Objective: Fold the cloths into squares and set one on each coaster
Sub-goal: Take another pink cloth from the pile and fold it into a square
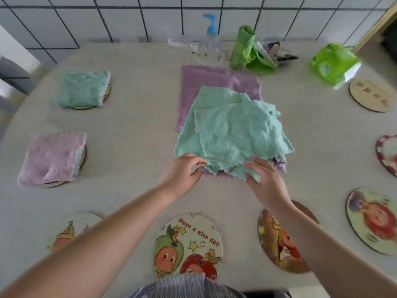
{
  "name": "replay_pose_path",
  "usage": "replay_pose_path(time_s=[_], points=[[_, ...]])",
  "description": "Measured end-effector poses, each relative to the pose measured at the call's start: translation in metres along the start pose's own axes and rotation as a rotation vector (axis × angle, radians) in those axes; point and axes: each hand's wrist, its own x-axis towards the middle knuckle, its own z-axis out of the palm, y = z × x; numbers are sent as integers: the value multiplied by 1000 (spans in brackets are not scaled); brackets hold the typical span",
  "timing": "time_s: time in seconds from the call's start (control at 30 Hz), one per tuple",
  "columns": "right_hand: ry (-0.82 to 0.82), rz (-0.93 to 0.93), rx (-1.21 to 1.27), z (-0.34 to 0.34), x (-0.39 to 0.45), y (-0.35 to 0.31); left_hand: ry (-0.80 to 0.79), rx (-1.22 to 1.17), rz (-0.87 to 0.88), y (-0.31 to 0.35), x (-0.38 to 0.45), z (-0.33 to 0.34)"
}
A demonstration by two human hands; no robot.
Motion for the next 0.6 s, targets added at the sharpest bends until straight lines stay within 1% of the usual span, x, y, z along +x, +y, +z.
replay_pose_path(time_s=[0.1, 0.2, 0.3, 0.37, 0.5, 0.6], points=[[-72, -52, -147, -27, 14, 44, 37, 80, 13, 24, 24, 33], [-164, -146, -324, -45, 30, 71, 5, 312, 67, 43, 40, 60], [-196, -274, -398, -54, 44, 85, -82, 484, 9, 52, 43, 81], [-219, -326, -424, -57, 51, 92, -83, 539, -28, 53, 41, 89], [-204, -383, -378, -62, 61, 98, 31, 550, 8, 61, 40, 88], [-217, -374, -288, -69, 70, 96, 165, 524, -29, 63, 47, 76]])
